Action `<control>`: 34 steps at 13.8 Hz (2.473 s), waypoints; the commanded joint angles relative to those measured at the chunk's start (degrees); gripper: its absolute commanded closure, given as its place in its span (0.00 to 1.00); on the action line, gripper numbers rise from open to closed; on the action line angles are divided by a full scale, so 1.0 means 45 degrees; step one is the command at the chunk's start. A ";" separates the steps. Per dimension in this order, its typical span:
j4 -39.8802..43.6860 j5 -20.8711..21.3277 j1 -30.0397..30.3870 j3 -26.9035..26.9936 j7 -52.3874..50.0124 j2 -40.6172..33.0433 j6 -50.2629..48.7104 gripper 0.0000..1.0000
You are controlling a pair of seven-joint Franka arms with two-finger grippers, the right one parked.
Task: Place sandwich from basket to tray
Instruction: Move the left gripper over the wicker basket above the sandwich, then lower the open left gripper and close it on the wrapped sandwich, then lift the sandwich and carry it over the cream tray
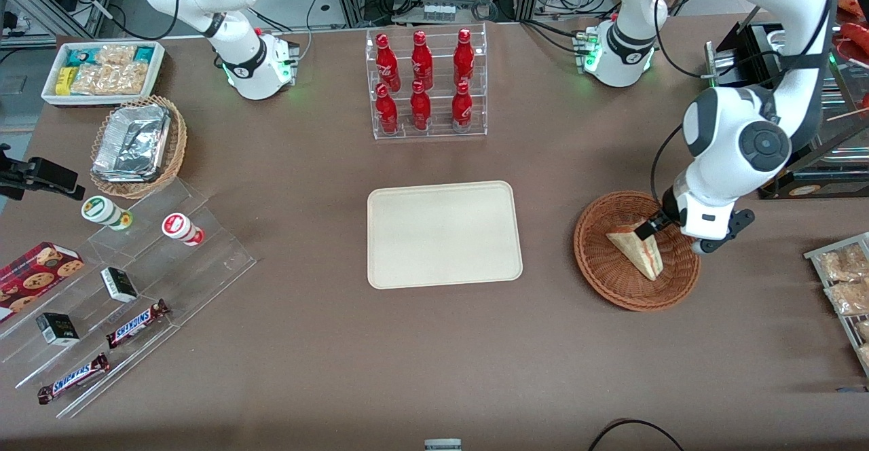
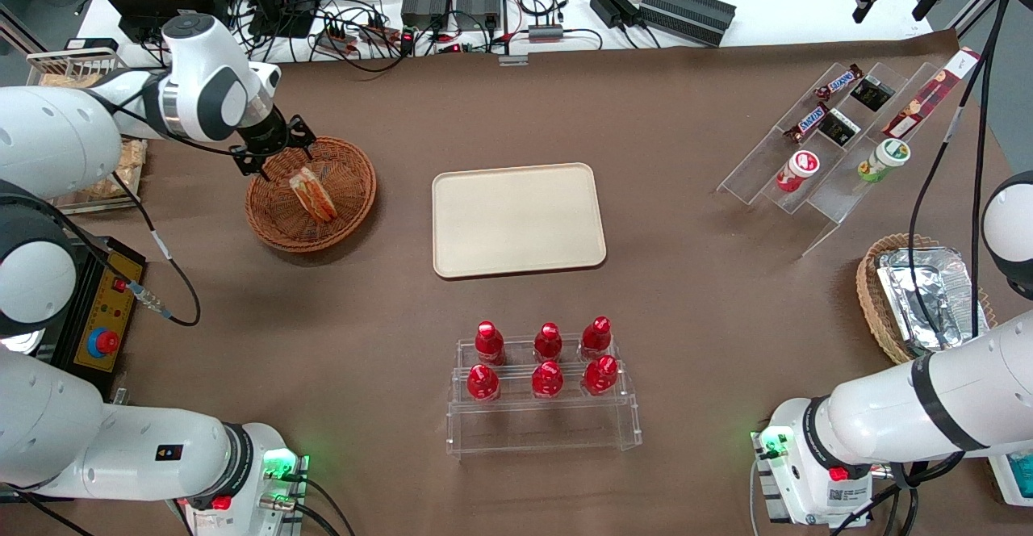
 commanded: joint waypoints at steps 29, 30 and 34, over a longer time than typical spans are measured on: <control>0.4762 0.0023 -0.0862 -0.0888 0.1845 0.2608 -0.4758 1.00; 0.5423 -0.0035 -0.0941 -0.1317 0.2194 0.3113 -0.4797 1.00; 0.7532 -0.0543 -0.1660 -0.2708 0.1732 0.4930 -0.4739 1.00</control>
